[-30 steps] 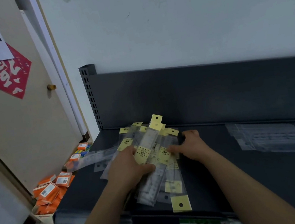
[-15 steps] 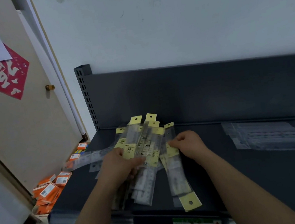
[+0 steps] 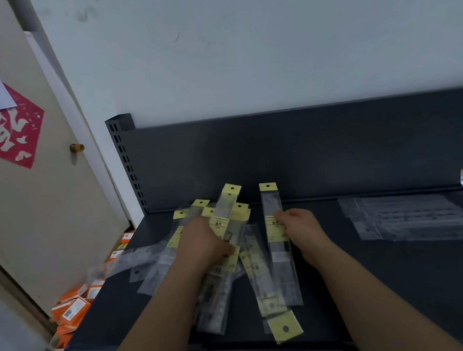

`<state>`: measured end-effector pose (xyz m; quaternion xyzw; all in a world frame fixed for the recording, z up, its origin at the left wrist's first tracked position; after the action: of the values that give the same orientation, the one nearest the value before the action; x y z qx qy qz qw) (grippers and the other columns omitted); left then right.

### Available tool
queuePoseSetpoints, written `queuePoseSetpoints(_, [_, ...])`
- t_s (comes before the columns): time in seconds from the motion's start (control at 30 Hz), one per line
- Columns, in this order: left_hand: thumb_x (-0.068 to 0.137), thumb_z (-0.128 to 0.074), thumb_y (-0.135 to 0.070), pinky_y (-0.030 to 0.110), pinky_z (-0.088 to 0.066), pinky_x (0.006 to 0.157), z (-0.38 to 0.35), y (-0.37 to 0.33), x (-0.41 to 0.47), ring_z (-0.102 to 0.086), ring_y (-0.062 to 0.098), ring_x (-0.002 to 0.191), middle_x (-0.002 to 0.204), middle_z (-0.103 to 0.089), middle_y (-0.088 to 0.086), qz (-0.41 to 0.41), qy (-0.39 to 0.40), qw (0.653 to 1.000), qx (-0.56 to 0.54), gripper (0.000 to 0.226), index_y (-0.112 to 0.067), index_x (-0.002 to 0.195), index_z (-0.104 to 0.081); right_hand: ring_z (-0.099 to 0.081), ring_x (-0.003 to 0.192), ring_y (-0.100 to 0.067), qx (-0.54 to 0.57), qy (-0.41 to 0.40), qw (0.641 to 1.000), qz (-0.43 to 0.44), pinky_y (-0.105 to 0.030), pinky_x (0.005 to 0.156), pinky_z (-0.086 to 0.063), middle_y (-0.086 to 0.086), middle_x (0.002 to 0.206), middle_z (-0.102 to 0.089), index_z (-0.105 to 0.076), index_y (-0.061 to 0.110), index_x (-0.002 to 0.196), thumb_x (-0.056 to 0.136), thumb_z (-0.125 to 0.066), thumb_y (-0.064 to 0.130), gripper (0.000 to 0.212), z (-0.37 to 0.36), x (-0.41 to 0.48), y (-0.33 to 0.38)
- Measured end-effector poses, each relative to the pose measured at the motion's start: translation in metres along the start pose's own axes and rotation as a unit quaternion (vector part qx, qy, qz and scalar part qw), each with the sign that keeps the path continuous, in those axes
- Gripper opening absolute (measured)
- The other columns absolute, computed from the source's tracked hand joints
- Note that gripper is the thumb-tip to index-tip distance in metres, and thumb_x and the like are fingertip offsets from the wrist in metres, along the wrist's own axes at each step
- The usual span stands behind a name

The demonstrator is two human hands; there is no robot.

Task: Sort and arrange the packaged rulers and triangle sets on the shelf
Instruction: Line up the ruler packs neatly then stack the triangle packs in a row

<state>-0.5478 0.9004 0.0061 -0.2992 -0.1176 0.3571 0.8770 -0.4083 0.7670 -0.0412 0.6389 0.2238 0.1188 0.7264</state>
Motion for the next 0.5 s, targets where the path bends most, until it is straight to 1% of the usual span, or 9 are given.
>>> queuePoseSetpoints(0.07, [0.068, -0.083, -0.019, 0.017, -0.036, 0.046, 0.002, 0.003, -0.001, -0.052, 0.007, 0.063, 0.085, -0.063, -0.001, -0.002, -0.001, 1.0, -0.007, 0.036, -0.017, 0.09, -0.056, -0.062, 0.08, -0.022, 0.001, 0.001, 1.0, 0.001, -0.03, 0.069, -0.05, -0.013, 0.094, -0.067, -0.066, 0.0, 0.096, 0.095, -0.054, 0.025, 0.027, 0.0, 0.0, 0.0])
queuePoseSetpoints(0.13, [0.066, -0.085, -0.019, 0.017, -0.033, 0.046, 0.005, 0.007, -0.002, -0.049, 0.004, 0.062, 0.08, -0.06, -0.004, -0.002, -0.007, 1.0, -0.023, 0.039, -0.018, 0.09, -0.055, -0.061, 0.08, -0.022, -0.001, -0.001, 1.0, 0.003, -0.03, 0.069, -0.05, -0.013, 0.092, -0.066, -0.066, -0.001, 0.097, 0.095, -0.054, 0.024, 0.028, -0.001, 0.0, 0.0])
queuePoseSetpoints(0.2, [0.063, -0.088, -0.02, 0.02, -0.036, 0.049, 0.008, 0.013, -0.004, -0.051, 0.004, 0.062, 0.074, -0.057, -0.009, 0.0, -0.012, 0.999, -0.036, 0.04, -0.022, 0.083, -0.053, -0.061, 0.078, -0.021, 0.001, -0.002, 1.0, 0.003, -0.03, 0.069, -0.05, -0.012, 0.091, -0.066, -0.065, -0.002, 0.097, 0.095, -0.054, 0.023, 0.028, -0.001, 0.001, 0.0])
queuePoseSetpoints(0.27, [0.06, -0.089, -0.02, 0.022, -0.038, 0.05, 0.011, 0.018, -0.006, -0.053, 0.003, 0.062, 0.073, -0.059, -0.008, 0.004, -0.012, 0.999, -0.041, 0.041, -0.023, 0.077, -0.052, -0.061, 0.078, -0.02, 0.004, 0.001, 1.0, 0.005, -0.031, 0.07, -0.051, -0.013, 0.092, -0.067, -0.066, -0.001, 0.096, 0.095, -0.054, 0.023, 0.026, -0.002, 0.001, 0.0])
queuePoseSetpoints(0.33, [0.06, -0.089, -0.021, 0.02, -0.035, 0.047, 0.014, 0.02, -0.006, -0.053, 0.003, 0.061, 0.072, -0.059, -0.007, 0.014, -0.013, 0.999, -0.038, 0.04, -0.021, 0.075, -0.052, -0.062, 0.078, -0.019, 0.008, 0.003, 1.0, 0.009, -0.03, 0.07, -0.051, -0.013, 0.093, -0.068, -0.066, 0.001, 0.094, 0.095, -0.054, 0.023, 0.025, -0.002, 0.0, 0.001])
queuePoseSetpoints(0.43, [0.062, -0.087, -0.022, 0.019, -0.033, 0.044, 0.015, 0.018, -0.009, -0.051, 0.004, 0.06, 0.074, -0.057, -0.006, 0.016, -0.019, 1.0, 0.009, 0.037, -0.018, 0.079, -0.054, -0.062, 0.078, -0.018, 0.017, 0.004, 1.0, 0.012, -0.029, 0.068, -0.051, -0.01, 0.091, -0.068, -0.067, 0.003, 0.092, 0.095, -0.055, 0.023, 0.023, -0.002, -0.002, 0.001])
queuePoseSetpoints(0.5, [0.065, -0.082, -0.018, 0.019, -0.034, 0.043, 0.014, 0.015, -0.012, -0.05, 0.005, 0.061, 0.076, -0.056, -0.004, 0.005, -0.031, 0.999, 0.044, 0.031, -0.014, 0.084, -0.057, -0.062, 0.078, -0.018, 0.019, 0.004, 1.0, 0.013, -0.03, 0.07, -0.051, -0.011, 0.092, -0.068, -0.067, 0.003, 0.093, 0.095, -0.055, 0.023, 0.023, -0.002, -0.002, 0.001])
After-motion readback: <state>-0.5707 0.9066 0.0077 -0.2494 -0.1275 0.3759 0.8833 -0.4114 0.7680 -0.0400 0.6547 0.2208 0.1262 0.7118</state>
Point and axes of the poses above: each hand's wrist, its own x-axis towards the middle knuckle, its own z-axis out of the back of the hand, y = z × x, the point moved 2 cm from there along x, towards the middle knuckle
